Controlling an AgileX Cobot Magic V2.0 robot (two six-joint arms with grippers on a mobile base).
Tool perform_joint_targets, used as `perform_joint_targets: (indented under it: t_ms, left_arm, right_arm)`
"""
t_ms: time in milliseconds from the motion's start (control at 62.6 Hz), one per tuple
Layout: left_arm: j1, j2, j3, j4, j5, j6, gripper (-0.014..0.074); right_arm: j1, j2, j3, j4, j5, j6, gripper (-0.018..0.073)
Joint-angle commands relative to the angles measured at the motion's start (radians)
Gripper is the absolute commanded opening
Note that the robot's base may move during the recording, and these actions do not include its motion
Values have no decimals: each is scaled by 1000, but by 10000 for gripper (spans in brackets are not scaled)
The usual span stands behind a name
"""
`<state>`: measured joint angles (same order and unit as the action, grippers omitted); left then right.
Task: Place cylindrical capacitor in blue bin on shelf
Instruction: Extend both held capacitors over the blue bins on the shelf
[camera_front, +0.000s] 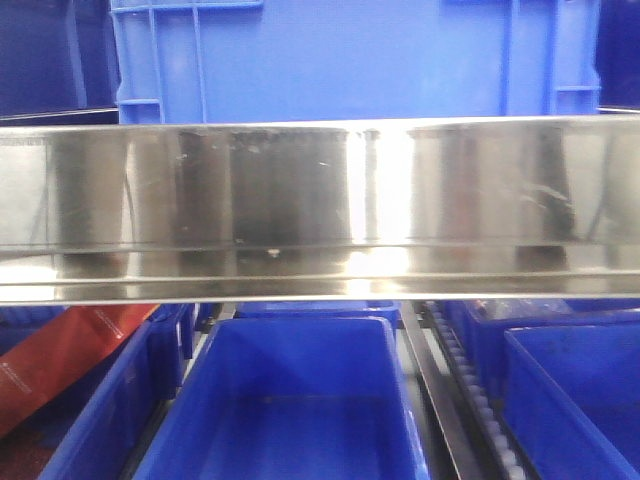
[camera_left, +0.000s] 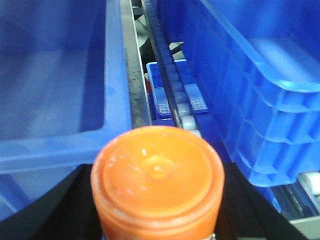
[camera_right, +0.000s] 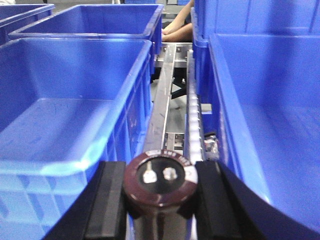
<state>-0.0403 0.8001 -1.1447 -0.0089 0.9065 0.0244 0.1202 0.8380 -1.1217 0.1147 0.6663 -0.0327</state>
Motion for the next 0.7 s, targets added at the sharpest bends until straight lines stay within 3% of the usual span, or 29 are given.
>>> perform_joint_targets:
  t_ms: [0, 687]
  left_arm:
    - [-7, -4, -1, -5, -15, 1, -111]
    - [-7, -4, -1, -5, -15, 1, -111]
  right_arm:
    - [-6, -1, -1, -4, -31, -4, -162]
    - [-6, -1, -1, -4, -31, -4, -162]
